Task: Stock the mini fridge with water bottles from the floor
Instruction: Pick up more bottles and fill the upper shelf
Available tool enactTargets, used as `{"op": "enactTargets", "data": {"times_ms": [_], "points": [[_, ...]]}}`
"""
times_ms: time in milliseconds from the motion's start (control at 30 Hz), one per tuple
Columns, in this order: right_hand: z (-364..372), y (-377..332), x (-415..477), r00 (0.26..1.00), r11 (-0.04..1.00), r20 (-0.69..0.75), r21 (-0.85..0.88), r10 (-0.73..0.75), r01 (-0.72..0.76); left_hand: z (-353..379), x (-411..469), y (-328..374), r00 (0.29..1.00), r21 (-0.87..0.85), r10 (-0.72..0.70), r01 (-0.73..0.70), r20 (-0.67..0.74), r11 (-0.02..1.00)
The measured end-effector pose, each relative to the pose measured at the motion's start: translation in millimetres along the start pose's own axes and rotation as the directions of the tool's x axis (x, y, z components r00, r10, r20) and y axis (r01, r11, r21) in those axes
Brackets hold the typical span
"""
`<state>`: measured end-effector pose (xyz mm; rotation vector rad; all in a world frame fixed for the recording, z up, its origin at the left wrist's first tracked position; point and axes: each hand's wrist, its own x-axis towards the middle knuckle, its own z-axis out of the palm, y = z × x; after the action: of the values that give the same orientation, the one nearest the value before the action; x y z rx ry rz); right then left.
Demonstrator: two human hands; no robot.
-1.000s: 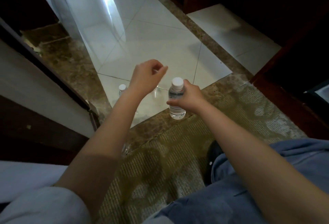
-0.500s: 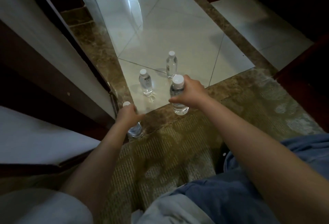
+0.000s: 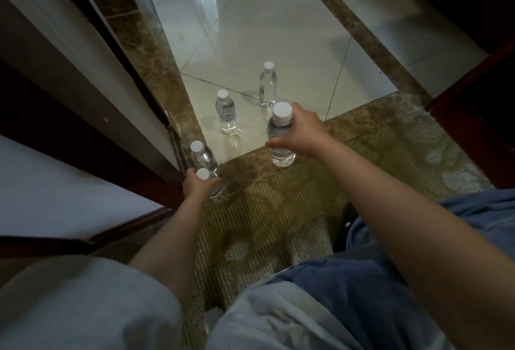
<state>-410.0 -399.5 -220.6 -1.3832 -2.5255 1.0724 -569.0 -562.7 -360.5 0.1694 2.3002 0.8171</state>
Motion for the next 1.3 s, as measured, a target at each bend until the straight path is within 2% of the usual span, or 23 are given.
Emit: {"op": "enactTargets", "data": {"times_ms": [200,400,633,800,933,1167,1300], "points": [[-4.8,3.2,-5.4,0.998,0.998,-0.056,0.056,0.022,-0.019,9.3,0.4,-12.2,1.000,-0.070,-0.018,0.018,-0.002,0.997],[-19.6,10.6,-9.3,0.994,0.989,-0.095,0.144,0.045,-0.031,10.5,-14.4,-9.5,0.998,0.052,0.067,-0.066,-0.013,0.996],[-57.3,30.2,-24.2,0.975,0.966,-0.195,0.254,0.109,-0.058,38.7,-41.7,45.3,0.965,-0.024,0.221,-0.220,0.138,0.975],[-98.8,50.3,-36.3,0.931,0.940,-0.309,0.328,0.195,-0.088,57.4,-70.9,112.7,0.902,0.036,0.403,-0.413,0.153,0.910],[-140.9,68.2,-47.2,0.867,0.911,-0.413,0.400,0.279,-0.102,74.7,-101.3,175.0,0.836,0.006,0.523,-0.532,0.166,0.847],[-220.3,106.4,-80.7,0.715,0.875,-0.588,0.480,0.378,-0.068,113.9,-175.1,292.1,0.687,-0.074,0.697,-0.699,0.205,0.711],[-265.3,133.3,-106.2,0.611,0.863,-0.670,0.504,0.422,-0.044,145.8,-224.0,345.1,0.579,-0.132,0.784,-0.779,0.224,0.613]]}}
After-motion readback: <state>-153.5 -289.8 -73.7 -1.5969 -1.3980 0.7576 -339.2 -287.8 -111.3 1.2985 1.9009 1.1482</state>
